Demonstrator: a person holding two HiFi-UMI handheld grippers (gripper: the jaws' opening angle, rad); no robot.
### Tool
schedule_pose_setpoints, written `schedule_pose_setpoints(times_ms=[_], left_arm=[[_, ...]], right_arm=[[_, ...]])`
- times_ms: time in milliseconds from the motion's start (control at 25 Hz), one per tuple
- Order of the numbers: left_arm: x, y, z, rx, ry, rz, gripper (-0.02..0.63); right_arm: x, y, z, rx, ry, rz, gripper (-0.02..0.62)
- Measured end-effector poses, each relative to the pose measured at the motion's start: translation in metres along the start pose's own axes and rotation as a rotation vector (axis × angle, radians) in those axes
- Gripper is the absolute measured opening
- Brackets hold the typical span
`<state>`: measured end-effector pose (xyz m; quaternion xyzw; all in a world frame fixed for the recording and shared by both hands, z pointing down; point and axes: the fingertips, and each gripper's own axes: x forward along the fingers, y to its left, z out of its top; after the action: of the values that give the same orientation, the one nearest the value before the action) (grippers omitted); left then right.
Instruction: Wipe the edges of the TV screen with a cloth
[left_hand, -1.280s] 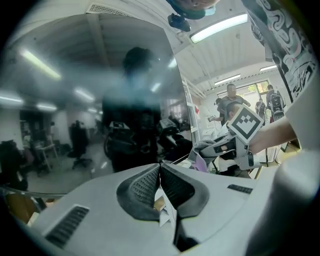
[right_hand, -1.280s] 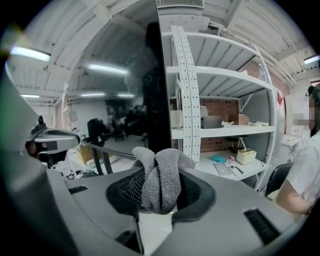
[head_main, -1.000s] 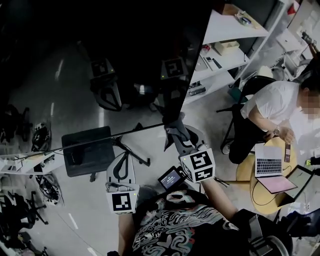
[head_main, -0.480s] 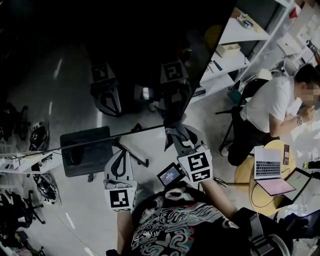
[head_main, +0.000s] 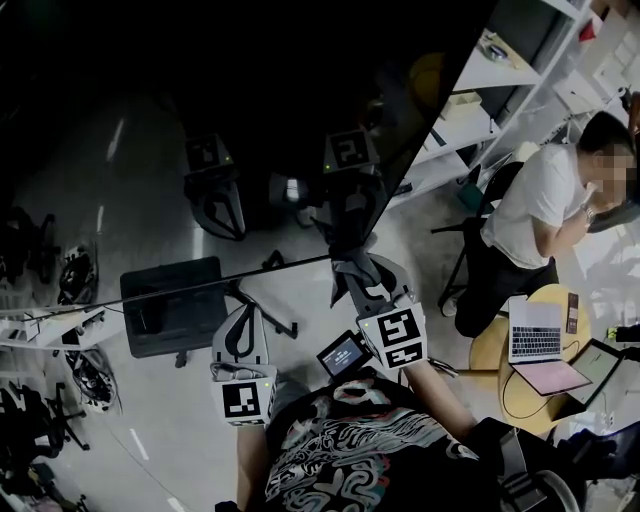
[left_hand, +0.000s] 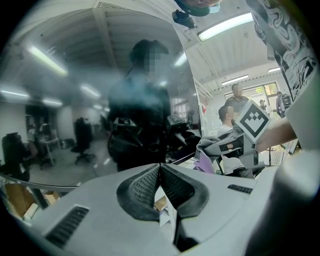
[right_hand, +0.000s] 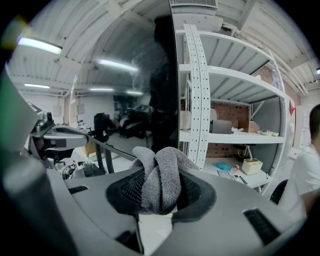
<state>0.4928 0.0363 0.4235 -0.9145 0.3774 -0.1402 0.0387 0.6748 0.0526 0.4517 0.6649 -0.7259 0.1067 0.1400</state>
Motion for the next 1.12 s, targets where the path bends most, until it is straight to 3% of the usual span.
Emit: schedule_pose_setpoints(times_ms=[760, 1120], left_arm=[[-0.001, -0.009, -0.009, -0.016, 0.019, 0.005, 0.018], [-0.010, 0.009, -0.006, -0.092, -0.045, 0.079, 0.018]], right_arm=[[-0.001, 0.004, 0.002, -0.009, 0.004, 0.027, 0.150], [0.010, 0.021, 0.004, -0.020, -0.010, 0.068, 0.149]])
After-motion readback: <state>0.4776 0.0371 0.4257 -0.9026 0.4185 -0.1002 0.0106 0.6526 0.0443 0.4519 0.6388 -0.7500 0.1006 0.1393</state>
